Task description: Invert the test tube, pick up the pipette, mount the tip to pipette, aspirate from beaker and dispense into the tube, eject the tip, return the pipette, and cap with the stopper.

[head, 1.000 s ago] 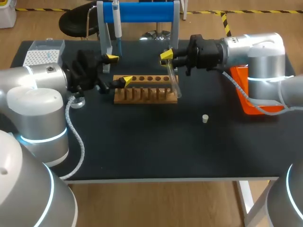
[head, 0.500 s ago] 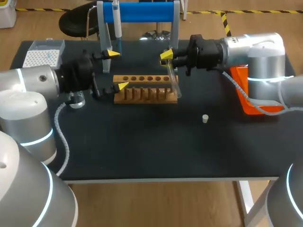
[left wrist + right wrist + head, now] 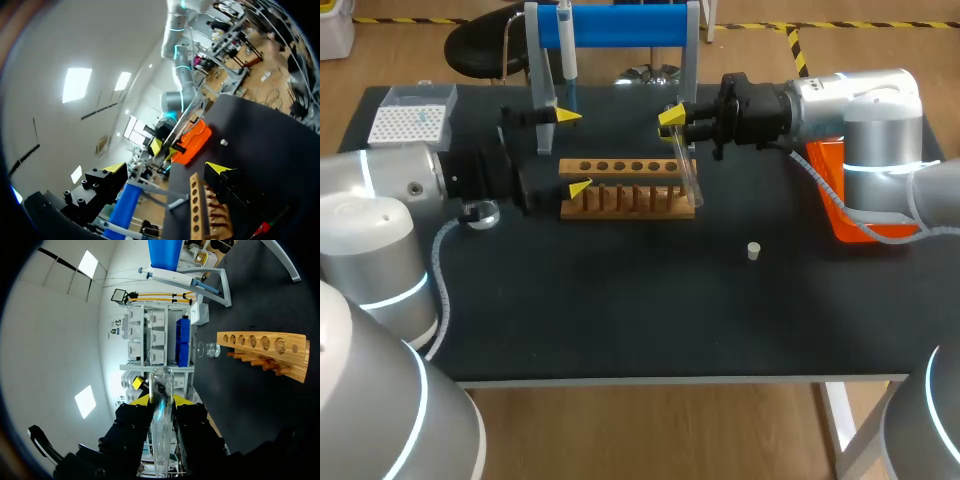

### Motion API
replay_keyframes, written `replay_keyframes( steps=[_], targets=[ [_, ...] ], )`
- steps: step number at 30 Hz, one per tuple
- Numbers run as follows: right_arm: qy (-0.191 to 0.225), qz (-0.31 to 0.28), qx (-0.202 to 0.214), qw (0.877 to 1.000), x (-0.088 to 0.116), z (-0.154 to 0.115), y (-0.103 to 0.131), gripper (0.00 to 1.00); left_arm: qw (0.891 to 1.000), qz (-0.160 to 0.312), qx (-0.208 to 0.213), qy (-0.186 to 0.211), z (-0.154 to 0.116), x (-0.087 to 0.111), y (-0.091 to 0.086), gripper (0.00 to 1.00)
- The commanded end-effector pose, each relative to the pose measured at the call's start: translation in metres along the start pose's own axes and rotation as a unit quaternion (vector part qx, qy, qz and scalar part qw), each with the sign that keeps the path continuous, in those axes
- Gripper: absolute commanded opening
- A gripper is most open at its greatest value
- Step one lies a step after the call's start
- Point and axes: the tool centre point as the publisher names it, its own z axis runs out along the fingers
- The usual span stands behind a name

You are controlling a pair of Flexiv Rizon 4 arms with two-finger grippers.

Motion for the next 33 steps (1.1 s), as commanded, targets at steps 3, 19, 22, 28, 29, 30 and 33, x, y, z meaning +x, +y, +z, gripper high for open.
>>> replay_keyframes(
  steps=[3,19,22,28,29,30,33],
  targets=[
    [-0.001,0.000,-0.001,1.000,0.001,0.000,0.000,0.00,0.955,0.288,0.071,-0.030,0.011,0.009,-0.005,1.00],
    [-0.001,0.000,-0.001,1.000,0.001,0.000,0.000,0.00,0.931,0.348,0.107,-0.035,0.035,0.028,-0.034,1.00],
    [-0.001,0.000,-0.001,1.000,0.001,0.000,0.000,0.00,0.932,0.345,0.110,-0.027,0.043,0.030,-0.036,1.00],
    [-0.001,0.000,-0.001,1.000,0.001,0.000,0.000,0.00,0.945,0.307,0.115,-0.003,0.057,0.028,-0.041,1.00],
    [-0.001,0.000,-0.001,1.000,0.001,0.000,0.000,0.00,0.945,0.308,0.111,0.000,0.060,0.028,-0.042,1.00],
    [-0.001,0.000,-0.001,1.000,0.001,0.000,0.000,0.00,0.944,0.311,0.114,0.003,0.062,0.029,-0.045,1.00],
    [-0.001,0.000,-0.001,1.000,0.001,0.000,0.000,0.00,0.945,0.308,0.115,0.004,0.068,0.030,-0.050,1.00]
  ],
)
